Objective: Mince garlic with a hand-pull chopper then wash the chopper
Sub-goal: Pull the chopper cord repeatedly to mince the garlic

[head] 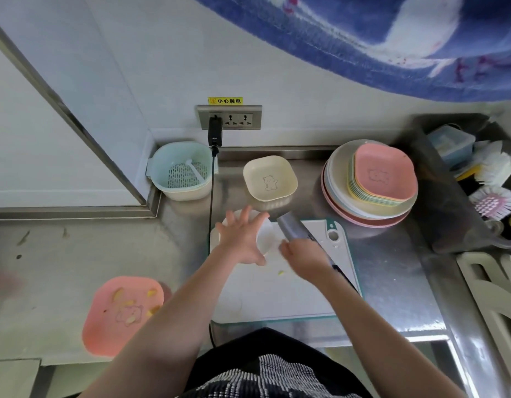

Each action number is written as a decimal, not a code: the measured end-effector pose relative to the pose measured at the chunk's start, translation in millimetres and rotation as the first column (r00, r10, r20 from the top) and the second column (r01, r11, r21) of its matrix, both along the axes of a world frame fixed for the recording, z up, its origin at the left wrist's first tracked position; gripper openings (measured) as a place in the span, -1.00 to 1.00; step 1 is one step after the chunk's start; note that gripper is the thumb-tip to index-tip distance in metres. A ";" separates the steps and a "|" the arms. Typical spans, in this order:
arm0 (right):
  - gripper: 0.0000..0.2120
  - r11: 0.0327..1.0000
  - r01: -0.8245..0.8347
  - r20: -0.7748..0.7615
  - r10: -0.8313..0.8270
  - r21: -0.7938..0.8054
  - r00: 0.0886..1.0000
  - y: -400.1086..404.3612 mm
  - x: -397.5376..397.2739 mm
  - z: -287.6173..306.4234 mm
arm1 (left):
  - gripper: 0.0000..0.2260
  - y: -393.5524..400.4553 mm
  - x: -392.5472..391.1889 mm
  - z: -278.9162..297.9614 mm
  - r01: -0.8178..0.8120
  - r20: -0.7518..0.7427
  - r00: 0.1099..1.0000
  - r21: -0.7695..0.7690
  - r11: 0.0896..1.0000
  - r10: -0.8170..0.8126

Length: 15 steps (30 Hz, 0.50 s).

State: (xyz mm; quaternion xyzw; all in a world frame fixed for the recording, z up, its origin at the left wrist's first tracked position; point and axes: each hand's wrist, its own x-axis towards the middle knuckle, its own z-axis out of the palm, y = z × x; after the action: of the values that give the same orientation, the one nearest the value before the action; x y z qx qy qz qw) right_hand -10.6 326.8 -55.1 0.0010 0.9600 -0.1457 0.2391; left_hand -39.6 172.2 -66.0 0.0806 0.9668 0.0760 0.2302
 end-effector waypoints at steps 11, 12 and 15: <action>-0.61 0.994 -0.035 0.062 0.042 -0.103 0.997 -16.7 1.6 11.9 | -0.04 0.5 -3.1 -1.4 0.016 0.000 1.000 -0.015 1.000 -0.016; -0.61 0.993 -0.053 0.050 0.059 -0.103 0.997 -21.2 1.1 11.6 | -0.04 -0.7 -2.7 -1.3 0.011 0.002 1.000 -0.011 1.000 -0.011; -0.63 0.992 0.116 0.088 -0.120 0.047 0.989 25.2 4.2 2.3 | -0.02 -3.1 -2.3 -0.7 0.009 -0.004 1.000 -0.003 1.000 -0.009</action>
State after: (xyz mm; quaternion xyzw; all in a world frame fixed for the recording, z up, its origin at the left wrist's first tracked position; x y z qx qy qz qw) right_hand -6.4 352.0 -52.8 0.0693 0.9492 -0.1392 0.2734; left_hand -41.9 169.1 -66.7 0.0850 0.9670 0.0733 0.2287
